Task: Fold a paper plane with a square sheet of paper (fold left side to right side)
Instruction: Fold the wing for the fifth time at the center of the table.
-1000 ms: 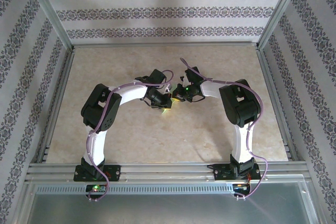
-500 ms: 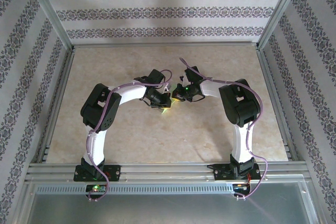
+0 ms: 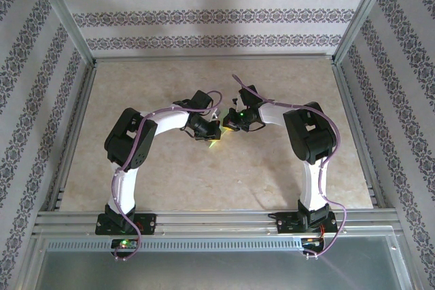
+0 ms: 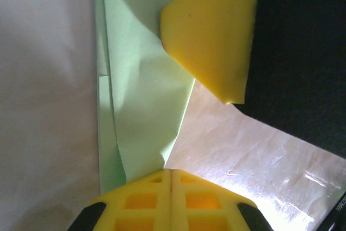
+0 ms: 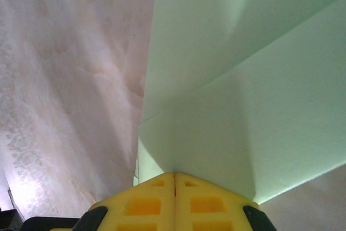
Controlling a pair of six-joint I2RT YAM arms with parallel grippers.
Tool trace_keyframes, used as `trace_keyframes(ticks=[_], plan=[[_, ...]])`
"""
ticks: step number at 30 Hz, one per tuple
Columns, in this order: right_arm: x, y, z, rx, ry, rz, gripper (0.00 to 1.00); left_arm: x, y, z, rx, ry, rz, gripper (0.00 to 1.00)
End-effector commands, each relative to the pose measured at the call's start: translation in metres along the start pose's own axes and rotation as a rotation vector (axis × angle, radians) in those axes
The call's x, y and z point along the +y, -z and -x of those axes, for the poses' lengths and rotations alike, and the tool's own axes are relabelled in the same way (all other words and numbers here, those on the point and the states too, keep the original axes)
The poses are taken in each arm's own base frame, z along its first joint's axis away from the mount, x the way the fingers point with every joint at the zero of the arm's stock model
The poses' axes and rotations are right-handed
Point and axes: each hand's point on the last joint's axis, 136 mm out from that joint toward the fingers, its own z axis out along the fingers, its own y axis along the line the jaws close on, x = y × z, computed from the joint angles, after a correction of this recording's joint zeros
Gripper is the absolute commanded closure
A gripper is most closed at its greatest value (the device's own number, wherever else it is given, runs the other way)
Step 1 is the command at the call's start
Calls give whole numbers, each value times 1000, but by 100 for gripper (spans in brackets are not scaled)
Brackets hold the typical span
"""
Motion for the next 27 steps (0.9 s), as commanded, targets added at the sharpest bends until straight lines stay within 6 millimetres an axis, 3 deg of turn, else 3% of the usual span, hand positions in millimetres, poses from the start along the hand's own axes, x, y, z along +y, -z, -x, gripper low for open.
trace_keyframes(ticks=[1, 27], plan=[[-72, -23, -44, 125, -93, -235, 100, 15, -4, -1, 6, 25, 18, 99], [-82, -22, -47, 138, -100, -272, 100, 36, -9, -12, 21, 64, 40, 99]])
